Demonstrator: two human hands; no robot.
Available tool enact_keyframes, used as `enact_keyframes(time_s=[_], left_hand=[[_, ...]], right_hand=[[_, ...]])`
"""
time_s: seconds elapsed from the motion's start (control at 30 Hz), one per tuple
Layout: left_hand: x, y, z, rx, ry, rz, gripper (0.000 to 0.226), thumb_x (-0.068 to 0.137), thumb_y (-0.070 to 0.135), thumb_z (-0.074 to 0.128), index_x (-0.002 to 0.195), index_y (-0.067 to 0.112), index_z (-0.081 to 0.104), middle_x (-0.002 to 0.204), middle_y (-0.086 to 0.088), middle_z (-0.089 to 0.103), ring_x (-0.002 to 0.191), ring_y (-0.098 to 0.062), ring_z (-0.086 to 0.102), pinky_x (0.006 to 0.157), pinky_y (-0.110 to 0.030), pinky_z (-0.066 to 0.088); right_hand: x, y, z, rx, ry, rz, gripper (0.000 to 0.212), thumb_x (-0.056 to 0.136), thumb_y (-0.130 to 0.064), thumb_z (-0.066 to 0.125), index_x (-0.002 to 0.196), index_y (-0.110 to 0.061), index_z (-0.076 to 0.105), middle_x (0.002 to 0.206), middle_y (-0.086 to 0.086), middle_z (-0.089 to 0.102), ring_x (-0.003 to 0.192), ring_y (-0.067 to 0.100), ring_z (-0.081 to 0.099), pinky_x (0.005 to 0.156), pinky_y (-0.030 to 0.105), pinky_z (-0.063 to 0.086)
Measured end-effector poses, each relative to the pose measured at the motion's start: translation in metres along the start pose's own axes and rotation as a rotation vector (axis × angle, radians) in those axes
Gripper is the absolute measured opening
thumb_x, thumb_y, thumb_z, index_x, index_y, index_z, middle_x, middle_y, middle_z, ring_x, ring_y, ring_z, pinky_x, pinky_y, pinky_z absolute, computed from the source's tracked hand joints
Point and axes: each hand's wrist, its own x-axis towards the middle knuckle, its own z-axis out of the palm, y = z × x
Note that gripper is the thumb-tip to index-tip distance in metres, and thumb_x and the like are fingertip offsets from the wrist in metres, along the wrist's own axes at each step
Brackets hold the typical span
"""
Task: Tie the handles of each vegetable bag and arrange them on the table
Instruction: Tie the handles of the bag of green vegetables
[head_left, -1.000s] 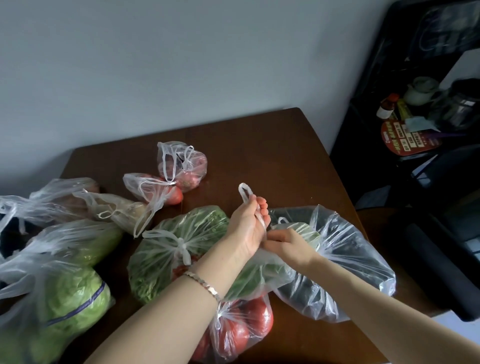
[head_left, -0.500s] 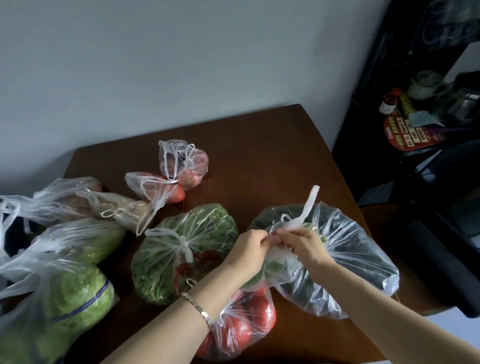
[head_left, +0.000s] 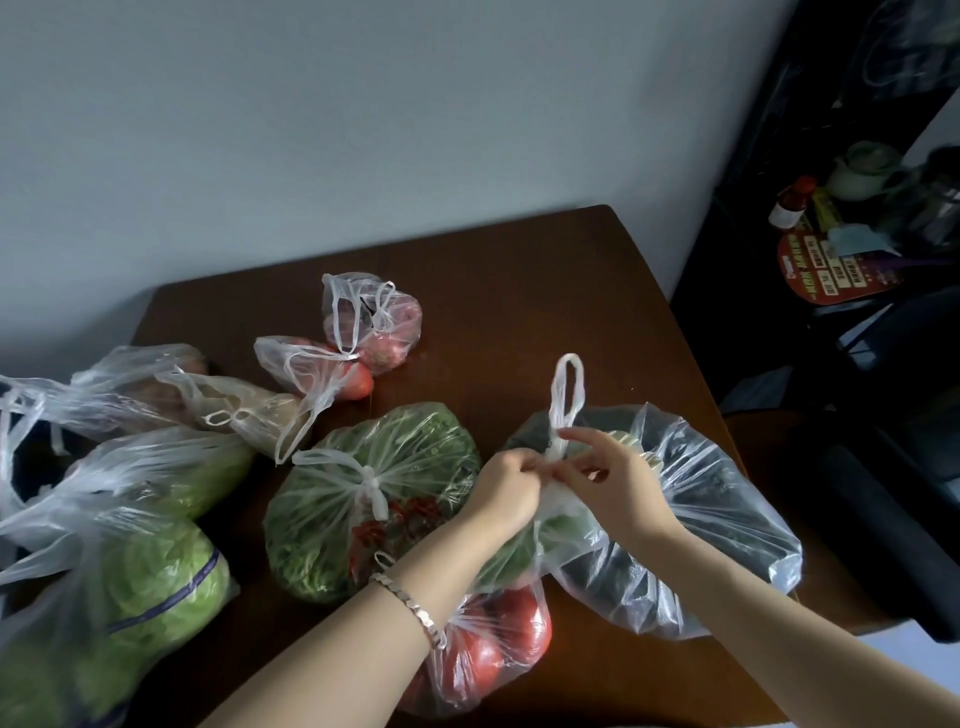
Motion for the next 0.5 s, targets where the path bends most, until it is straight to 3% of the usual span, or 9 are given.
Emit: enact_keyframes(time_s=[0.1,0.2,0.27,0.33,0.4,0.5], left_hand=[[0.001,0.002,0.000,-0.084,-0.032,-0.077,0.022,0.093,0.011,0.047,0.082,0.012,0.066,0.087,-0.006,0.065,0.084,-0.016,0.057,0.069,-0.021,0.040],[0.002,0.003,0.003,-0.238,-0.003,-0.154,0.022,0.093,0.003,0.044,0.087,-0.001,0.066,0.083,-0.009,0.060,0.089,-0.021,0.054,0.077,-0.023,0.040],[0.000,0.001,0.003,-0.150,0.012,-0.102,0.021,0.093,0.006,0.047,0.097,-0.002,0.066,0.086,-0.009,0.061,0.086,-0.020,0.055,0.075,-0.022,0.040],[-0.002,-0.003,0.003,-0.087,0.002,-0.009,0.021,0.094,0.013,0.048,0.087,0.010,0.068,0.078,0.000,0.063,0.076,-0.014,0.055,0.062,-0.017,0.039],[-0.006,-0.004,0.001,-0.038,-0.020,0.051,0.025,0.094,0.019,0.048,0.075,0.021,0.063,0.070,0.007,0.060,0.073,-0.012,0.056,0.062,-0.020,0.039],[-0.011,-0.005,-0.001,0.215,-0.015,0.197,0.020,0.095,0.023,0.046,0.087,0.018,0.063,0.086,0.005,0.060,0.087,-0.017,0.059,0.074,-0.026,0.042]], right_hand=[[-0.003,-0.001,-0.006,-0.177,0.003,-0.127,0.042,0.083,-0.028,0.066,0.120,-0.025,0.048,0.084,-0.005,0.067,0.079,0.010,0.062,0.074,0.026,0.051],[-0.004,-0.001,-0.006,-0.374,0.060,-0.318,0.025,0.082,-0.023,0.067,0.106,-0.016,0.063,0.085,0.001,0.070,0.078,0.018,0.064,0.071,0.029,0.051],[-0.002,0.001,-0.004,-0.483,0.086,-0.422,0.019,0.076,-0.016,0.069,0.095,-0.013,0.072,0.077,0.003,0.072,0.069,0.023,0.067,0.063,0.028,0.052],[-0.001,0.002,-0.004,-0.566,0.078,-0.491,0.022,0.068,-0.015,0.065,0.088,-0.013,0.074,0.069,0.002,0.071,0.061,0.022,0.067,0.056,0.026,0.053],[0.000,0.001,-0.004,-0.595,0.012,-0.509,0.022,0.066,-0.011,0.062,0.085,-0.010,0.073,0.066,0.004,0.069,0.059,0.024,0.065,0.054,0.027,0.052],[0.000,0.000,-0.006,-0.565,-0.114,-0.412,0.021,0.080,-0.004,0.058,0.099,-0.005,0.068,0.086,0.011,0.067,0.080,0.028,0.062,0.069,0.033,0.049]])
